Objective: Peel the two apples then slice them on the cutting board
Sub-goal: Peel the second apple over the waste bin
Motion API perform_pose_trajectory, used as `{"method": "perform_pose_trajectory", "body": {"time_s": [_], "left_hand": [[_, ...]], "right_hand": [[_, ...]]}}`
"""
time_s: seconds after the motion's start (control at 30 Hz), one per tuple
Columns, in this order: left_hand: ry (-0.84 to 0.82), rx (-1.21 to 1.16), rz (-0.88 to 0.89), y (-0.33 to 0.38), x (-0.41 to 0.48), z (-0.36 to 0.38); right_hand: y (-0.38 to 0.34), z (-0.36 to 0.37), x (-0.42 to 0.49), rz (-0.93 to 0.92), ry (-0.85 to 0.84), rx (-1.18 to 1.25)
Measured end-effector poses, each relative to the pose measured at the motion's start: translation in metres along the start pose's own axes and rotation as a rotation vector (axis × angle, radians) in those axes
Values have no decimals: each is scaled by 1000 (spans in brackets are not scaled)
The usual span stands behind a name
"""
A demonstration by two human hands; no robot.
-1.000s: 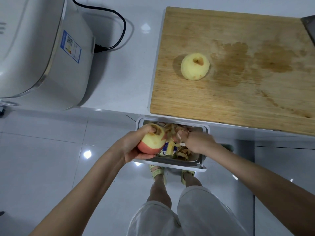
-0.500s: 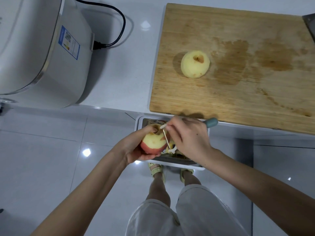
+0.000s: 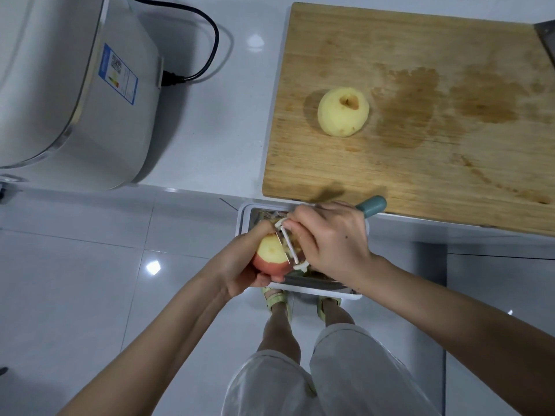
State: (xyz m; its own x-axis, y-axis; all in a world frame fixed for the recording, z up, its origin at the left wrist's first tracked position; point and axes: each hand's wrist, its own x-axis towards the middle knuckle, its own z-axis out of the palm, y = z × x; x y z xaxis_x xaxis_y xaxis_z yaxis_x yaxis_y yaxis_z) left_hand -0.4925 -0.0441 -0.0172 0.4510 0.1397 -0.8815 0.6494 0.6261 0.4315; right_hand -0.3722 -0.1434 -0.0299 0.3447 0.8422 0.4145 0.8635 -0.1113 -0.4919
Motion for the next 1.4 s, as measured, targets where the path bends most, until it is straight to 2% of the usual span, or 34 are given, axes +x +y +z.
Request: {"method": "perform_pose_trajectory", "body": {"time_s": [0.2, 0.4, 0.53, 0.63, 0.7, 0.8, 0.9, 1.07, 1.13, 1.23, 1.3, 1.37, 1.4], "left_hand": [[-106, -47, -39, 5, -5, -7], [-136, -162, -90, 2, -6, -11], [-255, -263, -68, 10, -10, -14], [-289, -242, -17, 19, -9, -12], [-253, -238, 15, 22, -8, -15], [-200, -191, 45, 18, -5, -20], [-169, -148, 42, 13, -1, -20], [-184, -155, 34, 11, 2, -20], [-192, -164, 17, 10, 1, -24], [-229, -223, -22, 9, 0, -29], [-266, -249, -31, 7, 0, -30], [-271, -250, -27, 6, 0, -31], [-253, -243, -24, 5, 1, -31]], "right_hand": [[14, -5, -4, 104, -9, 119], [18, -2, -8, 124, -2, 210], [26, 5, -16, 139, -122, 145], [22, 11, -24, 374, -223, 152], [25, 8, -26, 630, -290, 324], [26, -6, -14, 969, -446, 887], [13, -12, 1, 988, -670, 987], [8, -19, -3, 983, -526, 1102], [14, -19, -4, 964, -529, 1161], [26, -14, -13, 993, -511, 1073], [35, -8, -19, 982, -606, 818], [39, -5, -25, 851, -740, 494], [39, -8, -25, 824, -750, 448]]}}
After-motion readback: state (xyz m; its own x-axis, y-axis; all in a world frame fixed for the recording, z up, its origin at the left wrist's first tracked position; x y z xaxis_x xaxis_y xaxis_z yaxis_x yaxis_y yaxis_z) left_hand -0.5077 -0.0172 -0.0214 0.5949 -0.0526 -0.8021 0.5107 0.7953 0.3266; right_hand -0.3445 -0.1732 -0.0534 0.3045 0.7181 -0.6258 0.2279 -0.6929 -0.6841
